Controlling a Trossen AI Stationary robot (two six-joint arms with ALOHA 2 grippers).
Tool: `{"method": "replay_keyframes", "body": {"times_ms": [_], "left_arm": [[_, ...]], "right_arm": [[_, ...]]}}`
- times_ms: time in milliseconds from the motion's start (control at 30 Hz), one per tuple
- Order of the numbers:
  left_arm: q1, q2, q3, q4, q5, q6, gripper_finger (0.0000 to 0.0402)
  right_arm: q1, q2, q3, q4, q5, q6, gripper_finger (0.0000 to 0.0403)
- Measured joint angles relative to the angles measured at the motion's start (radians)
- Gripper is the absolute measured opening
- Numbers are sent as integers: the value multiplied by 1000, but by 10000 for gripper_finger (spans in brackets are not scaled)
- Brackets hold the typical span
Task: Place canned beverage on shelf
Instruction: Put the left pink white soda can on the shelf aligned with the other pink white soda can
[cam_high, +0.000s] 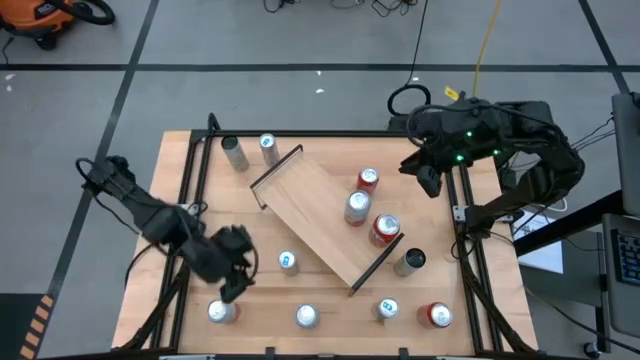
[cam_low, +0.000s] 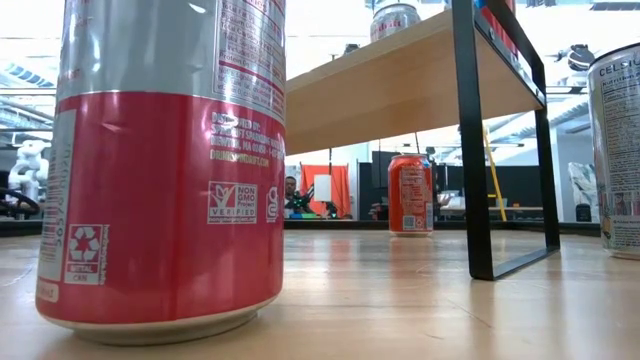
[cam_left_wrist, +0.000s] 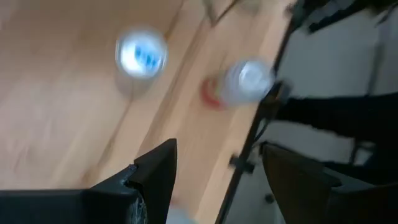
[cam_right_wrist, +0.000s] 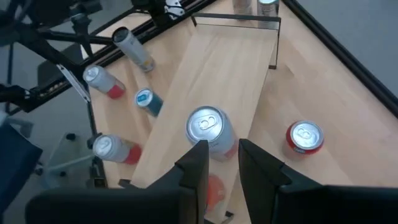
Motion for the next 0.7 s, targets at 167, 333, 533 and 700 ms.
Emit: {"method": "replay_keyframes", "body": {"times_ms": [167, 333, 533, 700], "left_arm": [[-68, 83, 0, -163, 84, -207, 241], [-93, 152, 0, -227, 187, -386, 241], [-146, 192, 0, -218, 248, -618, 257], [-199, 192, 0, -218, 259, -754, 292]], "right_arm": [[55, 11, 0, -4, 41, 11, 67], [91, 34, -1, -4, 41, 11, 67], [120, 56, 0, -3, 41, 19, 67], [148, 59, -1, -7, 41, 17, 67]]}}
